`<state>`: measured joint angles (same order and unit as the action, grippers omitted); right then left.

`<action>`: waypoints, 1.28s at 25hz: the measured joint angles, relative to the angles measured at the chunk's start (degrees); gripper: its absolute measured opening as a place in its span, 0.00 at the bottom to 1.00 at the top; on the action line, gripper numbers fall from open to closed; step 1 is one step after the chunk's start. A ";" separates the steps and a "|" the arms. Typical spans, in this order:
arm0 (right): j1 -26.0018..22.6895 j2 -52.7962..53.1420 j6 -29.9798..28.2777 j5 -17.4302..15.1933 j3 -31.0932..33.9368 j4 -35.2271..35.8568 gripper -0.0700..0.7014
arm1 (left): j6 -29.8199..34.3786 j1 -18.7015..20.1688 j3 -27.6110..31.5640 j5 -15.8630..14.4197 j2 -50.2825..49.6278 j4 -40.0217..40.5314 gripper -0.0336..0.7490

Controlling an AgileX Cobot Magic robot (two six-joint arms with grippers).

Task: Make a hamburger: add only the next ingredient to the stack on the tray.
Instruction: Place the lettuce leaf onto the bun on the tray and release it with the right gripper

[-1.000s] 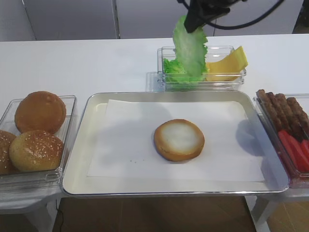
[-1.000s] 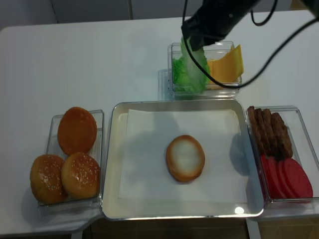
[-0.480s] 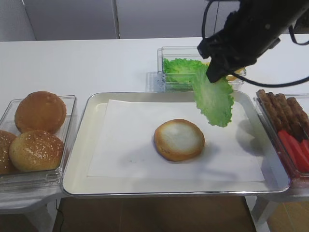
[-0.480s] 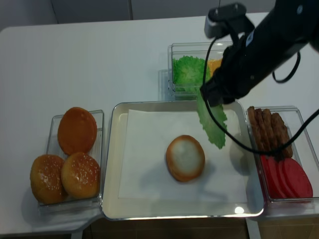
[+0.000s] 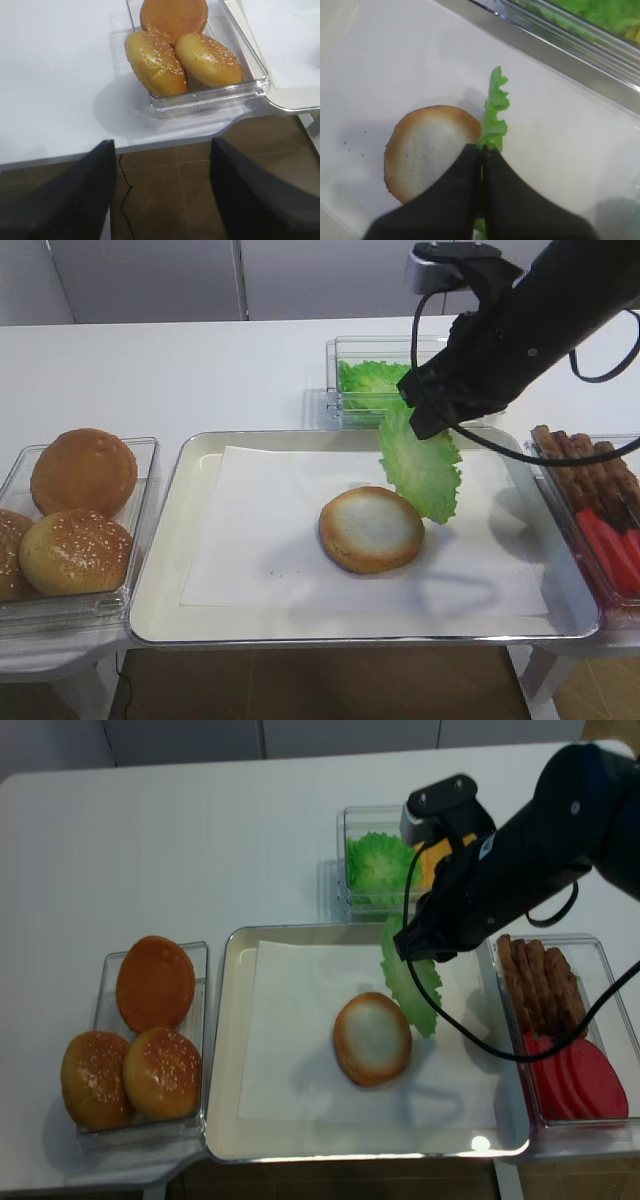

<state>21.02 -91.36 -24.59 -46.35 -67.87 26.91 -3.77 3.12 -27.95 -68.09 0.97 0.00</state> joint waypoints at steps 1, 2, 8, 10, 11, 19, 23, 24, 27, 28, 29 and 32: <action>0.00 -0.28 -0.44 0.14 0.00 0.83 0.10 | 0.00 0.00 0.00 0.00 0.00 0.00 0.61; 0.00 -0.50 -0.70 0.16 0.00 1.59 0.10 | 0.00 0.00 0.00 0.00 0.00 0.00 0.61; 0.00 -1.08 -1.98 -0.74 0.00 4.56 0.10 | 0.00 0.00 0.00 0.00 0.00 0.00 0.61; 0.00 -1.42 -2.26 -1.63 0.00 6.11 0.10 | 0.00 0.00 0.00 0.00 0.00 0.00 0.61; 0.00 -1.56 -2.40 -1.98 0.00 6.95 0.10 | 0.00 0.00 0.00 0.00 0.00 0.00 0.61; 0.00 -3.54 -3.06 -4.99 0.00 10.49 0.10 | 0.00 0.00 0.00 0.00 0.00 0.00 0.61; 0.00 -4.21 -3.69 -5.62 0.00 12.44 0.10 | 0.00 0.00 0.00 0.00 0.00 0.00 0.61; 0.00 -4.23 -3.80 -5.62 0.00 12.85 0.10 | 0.00 0.00 0.00 0.00 0.00 0.00 0.61; 0.00 -4.48 -3.80 -5.62 0.00 14.08 0.10 | 0.00 0.00 0.00 0.00 0.00 0.00 0.61; 0.00 -4.48 -3.80 -5.62 0.00 14.61 0.10 | 0.00 0.00 0.00 0.00 0.00 0.00 0.61; 0.00 -4.62 -3.80 -5.62 0.00 15.26 0.10 | 0.00 0.00 0.00 0.00 0.00 0.00 0.61; 0.00 -5.87 -3.80 -5.62 0.00 16.77 0.10 | 0.00 0.00 0.00 0.00 0.00 0.00 0.61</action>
<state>21.02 -97.22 -28.39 -51.97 -67.87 43.68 -3.77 3.12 -27.95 -68.09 0.97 0.00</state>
